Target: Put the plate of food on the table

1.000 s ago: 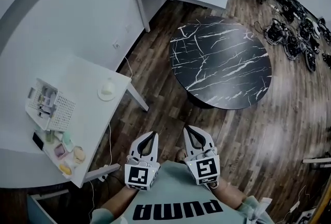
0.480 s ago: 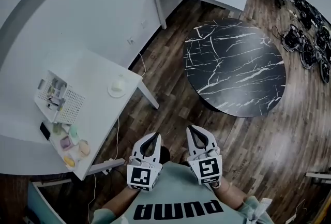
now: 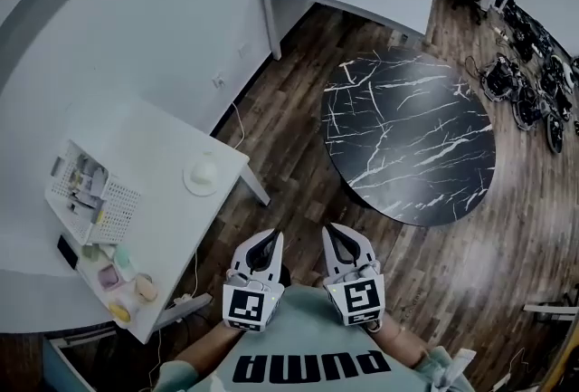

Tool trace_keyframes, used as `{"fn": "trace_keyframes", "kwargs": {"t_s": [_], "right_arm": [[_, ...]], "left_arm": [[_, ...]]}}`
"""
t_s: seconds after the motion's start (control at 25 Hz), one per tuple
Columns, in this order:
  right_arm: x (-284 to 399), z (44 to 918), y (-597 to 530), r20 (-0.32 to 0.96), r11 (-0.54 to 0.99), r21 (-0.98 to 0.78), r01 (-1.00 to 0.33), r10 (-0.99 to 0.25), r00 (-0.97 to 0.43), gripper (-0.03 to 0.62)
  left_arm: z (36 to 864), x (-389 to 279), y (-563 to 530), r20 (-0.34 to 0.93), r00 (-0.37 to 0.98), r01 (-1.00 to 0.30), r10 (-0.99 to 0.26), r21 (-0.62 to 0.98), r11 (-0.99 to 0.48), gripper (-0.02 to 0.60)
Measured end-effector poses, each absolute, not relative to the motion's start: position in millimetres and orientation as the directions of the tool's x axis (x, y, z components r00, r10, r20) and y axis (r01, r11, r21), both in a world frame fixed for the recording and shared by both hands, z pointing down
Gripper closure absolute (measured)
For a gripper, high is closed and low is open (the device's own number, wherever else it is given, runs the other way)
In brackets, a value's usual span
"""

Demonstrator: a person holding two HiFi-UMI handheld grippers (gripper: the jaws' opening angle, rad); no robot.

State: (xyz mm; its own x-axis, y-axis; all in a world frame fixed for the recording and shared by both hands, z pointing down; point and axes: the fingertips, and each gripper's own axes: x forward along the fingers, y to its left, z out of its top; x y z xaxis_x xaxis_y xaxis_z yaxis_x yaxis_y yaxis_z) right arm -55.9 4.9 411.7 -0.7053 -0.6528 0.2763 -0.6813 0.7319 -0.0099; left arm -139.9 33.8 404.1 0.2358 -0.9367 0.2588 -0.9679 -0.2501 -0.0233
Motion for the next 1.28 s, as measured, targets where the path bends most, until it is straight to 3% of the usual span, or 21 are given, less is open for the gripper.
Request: {"fn": "trace_keyframes", "kwargs": {"t_s": [0.44,1.28], "right_arm": [[-139,413,-65,0.316,0.723,0.004,-0.691,-0.657,-0.685,0.586],[-307,436,-104,0.399,0.822,0.021,-0.570,-0.529,-0.749,0.586]], "left_arm": [[408,-225,-29,0.270,0.236,-0.971,-0.934,0.030,-0.236,0.575],[448,-417,-47,0.332,0.047,-0.986,-0.942,0.164,0.009,0.575]]}}
